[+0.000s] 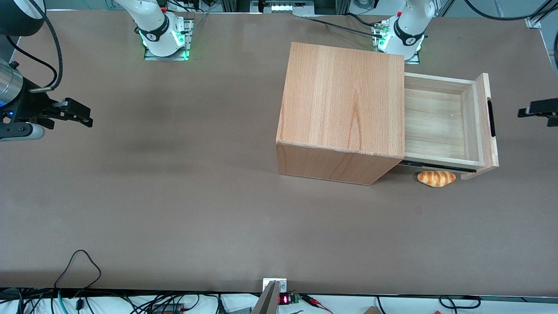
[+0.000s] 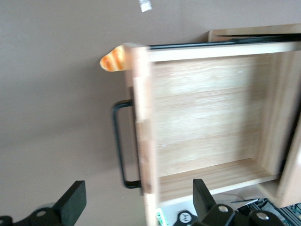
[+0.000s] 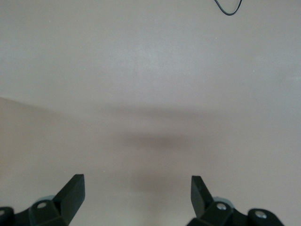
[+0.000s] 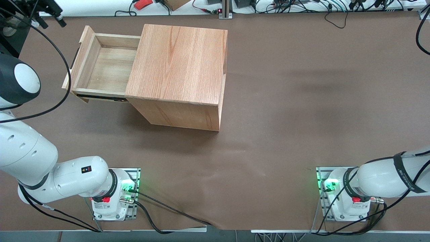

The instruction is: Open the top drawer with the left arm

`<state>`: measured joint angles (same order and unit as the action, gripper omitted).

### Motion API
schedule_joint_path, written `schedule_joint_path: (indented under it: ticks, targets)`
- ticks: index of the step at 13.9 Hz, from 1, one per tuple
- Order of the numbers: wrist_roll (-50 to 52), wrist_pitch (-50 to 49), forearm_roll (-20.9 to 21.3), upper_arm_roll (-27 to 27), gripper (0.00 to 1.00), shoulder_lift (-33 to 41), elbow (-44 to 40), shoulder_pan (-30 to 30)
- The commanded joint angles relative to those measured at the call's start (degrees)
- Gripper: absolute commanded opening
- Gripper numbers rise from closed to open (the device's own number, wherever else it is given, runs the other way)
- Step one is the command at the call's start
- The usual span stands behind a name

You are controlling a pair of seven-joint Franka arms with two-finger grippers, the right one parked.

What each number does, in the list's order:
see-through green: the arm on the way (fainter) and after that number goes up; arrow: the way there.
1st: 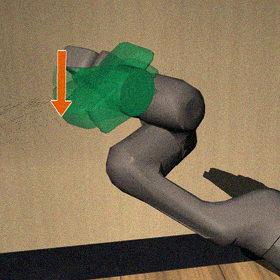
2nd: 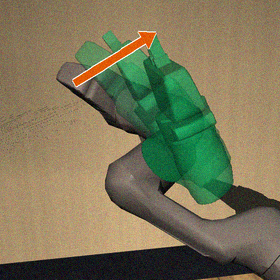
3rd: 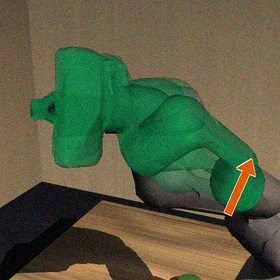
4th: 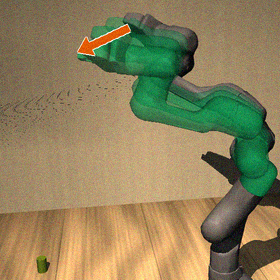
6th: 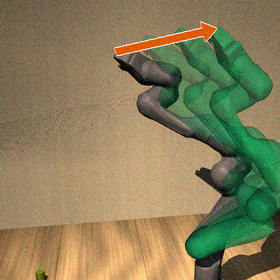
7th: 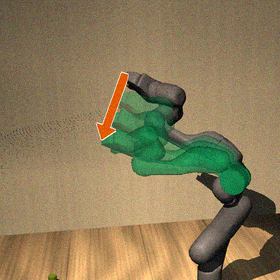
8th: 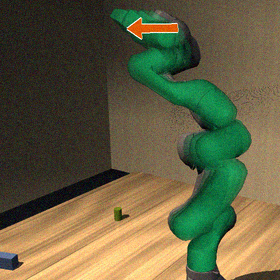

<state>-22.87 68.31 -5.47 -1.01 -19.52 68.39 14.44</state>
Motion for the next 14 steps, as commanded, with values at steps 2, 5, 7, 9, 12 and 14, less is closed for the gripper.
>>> schedule_joint_path:
  ticks: [2, 5, 7, 9, 12, 14]
  targets:
    - [8.0, -2.2, 1.6, 0.0, 1.00, 3.2, 0.1, -5.4]
    - [14.8, -2.6, 0.4, 0.0, 1.00, 4.0, 0.1, -8.0]
    - [18.1, -2.3, -1.3, -0.5, 1.00, 4.8, 0.3, -8.6]
    - [19.7, -1.1, -1.3, -1.0, 1.00, 5.7, 0.8, -8.6]
    - [20.9, 3.0, 1.9, 0.5, 1.00, 10.8, 6.5, -13.1]
    - [20.9, 5.7, 2.2, 0.6, 1.00, 14.2, 11.6, -13.2]
